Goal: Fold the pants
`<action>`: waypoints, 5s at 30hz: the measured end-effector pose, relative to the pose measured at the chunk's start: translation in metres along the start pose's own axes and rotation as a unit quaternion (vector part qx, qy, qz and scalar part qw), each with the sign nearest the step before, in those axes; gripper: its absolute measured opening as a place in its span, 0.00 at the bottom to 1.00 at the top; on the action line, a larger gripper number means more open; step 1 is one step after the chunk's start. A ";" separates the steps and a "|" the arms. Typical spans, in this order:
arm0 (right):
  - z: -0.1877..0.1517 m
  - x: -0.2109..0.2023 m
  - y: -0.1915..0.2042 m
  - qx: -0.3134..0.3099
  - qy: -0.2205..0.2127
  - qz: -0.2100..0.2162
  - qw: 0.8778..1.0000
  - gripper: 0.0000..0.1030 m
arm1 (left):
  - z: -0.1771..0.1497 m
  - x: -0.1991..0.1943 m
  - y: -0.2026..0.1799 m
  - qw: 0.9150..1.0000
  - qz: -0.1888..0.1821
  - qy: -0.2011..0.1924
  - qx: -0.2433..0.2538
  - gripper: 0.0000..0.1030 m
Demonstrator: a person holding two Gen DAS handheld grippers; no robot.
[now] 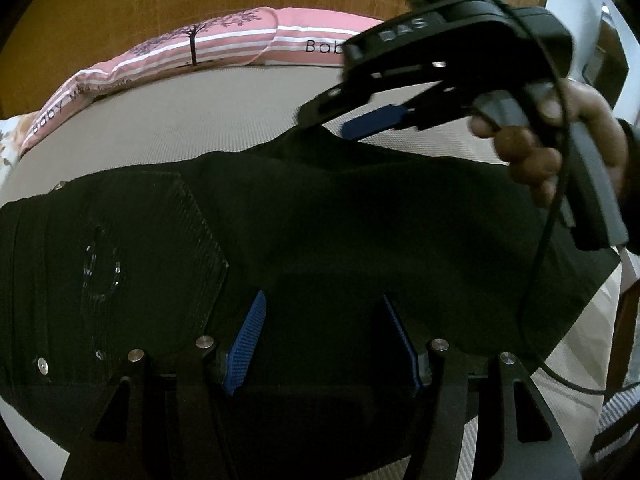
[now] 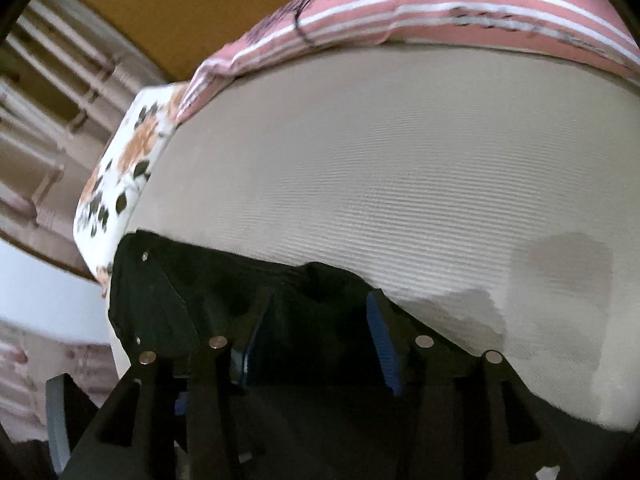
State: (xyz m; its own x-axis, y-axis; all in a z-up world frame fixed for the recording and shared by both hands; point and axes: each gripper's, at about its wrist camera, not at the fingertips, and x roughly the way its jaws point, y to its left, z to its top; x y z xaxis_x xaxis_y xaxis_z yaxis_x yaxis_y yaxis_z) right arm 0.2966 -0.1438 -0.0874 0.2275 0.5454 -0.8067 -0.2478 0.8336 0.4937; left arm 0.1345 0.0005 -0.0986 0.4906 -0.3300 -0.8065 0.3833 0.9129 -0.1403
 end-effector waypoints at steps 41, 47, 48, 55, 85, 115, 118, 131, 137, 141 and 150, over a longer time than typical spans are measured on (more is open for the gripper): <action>-0.343 -0.273 -0.151 0.370 -0.247 -0.121 0.887 0.40 | -0.005 -0.027 -0.011 0.998 0.000 0.031 -0.047 0.61; -0.391 -0.282 -0.182 0.434 -0.258 -0.107 0.856 0.40 | -0.007 -0.037 -0.039 0.999 -0.013 0.030 -0.023 0.61; -0.395 -0.282 -0.187 0.441 -0.261 -0.106 0.852 0.40 | -0.007 -0.036 -0.043 0.999 -0.015 0.031 -0.015 0.61; -0.407 -0.280 -0.209 0.465 -0.281 -0.087 0.835 0.34 | -0.001 -0.029 -0.078 0.998 -0.028 0.044 0.022 0.61; -0.330 -0.293 -0.192 0.394 -0.331 -0.024 0.857 0.08 | 0.002 0.007 -0.129 0.995 -0.048 0.068 0.053 0.61; -0.177 -0.064 0.037 0.122 -0.074 0.023 0.990 0.09 | -0.007 -0.074 0.038 0.984 -0.073 -0.006 -0.165 0.61; -0.180 -0.056 0.044 0.094 -0.058 0.001 0.994 0.12 | -0.006 -0.073 0.043 0.980 -0.085 -0.003 -0.178 0.61; -0.195 -0.109 0.021 0.138 -0.120 0.005 0.983 0.45 | -0.004 -0.064 0.035 0.962 -0.173 0.057 -0.202 0.61; -0.203 -0.139 -0.010 0.187 -0.170 -0.019 0.967 0.45 | 0.002 -0.039 0.029 0.939 -0.220 0.114 -0.241 0.60; -0.208 -0.150 -0.023 0.203 -0.188 -0.019 0.961 0.46 | 0.000 -0.027 0.029 0.926 -0.227 0.141 -0.266 0.59; -0.211 -0.160 -0.039 0.235 -0.210 0.011 0.949 0.47 | -0.003 -0.007 0.021 0.910 -0.230 0.175 -0.296 0.49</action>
State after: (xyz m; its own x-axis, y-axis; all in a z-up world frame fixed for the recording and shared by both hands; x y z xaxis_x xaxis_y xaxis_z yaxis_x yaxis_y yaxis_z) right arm 0.0711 -0.2826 -0.0459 0.6066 0.4683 -0.6425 0.1675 0.7147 0.6791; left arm 0.1369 0.0230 -0.0982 0.0648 -0.7082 -0.7031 -0.0549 0.7009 -0.7111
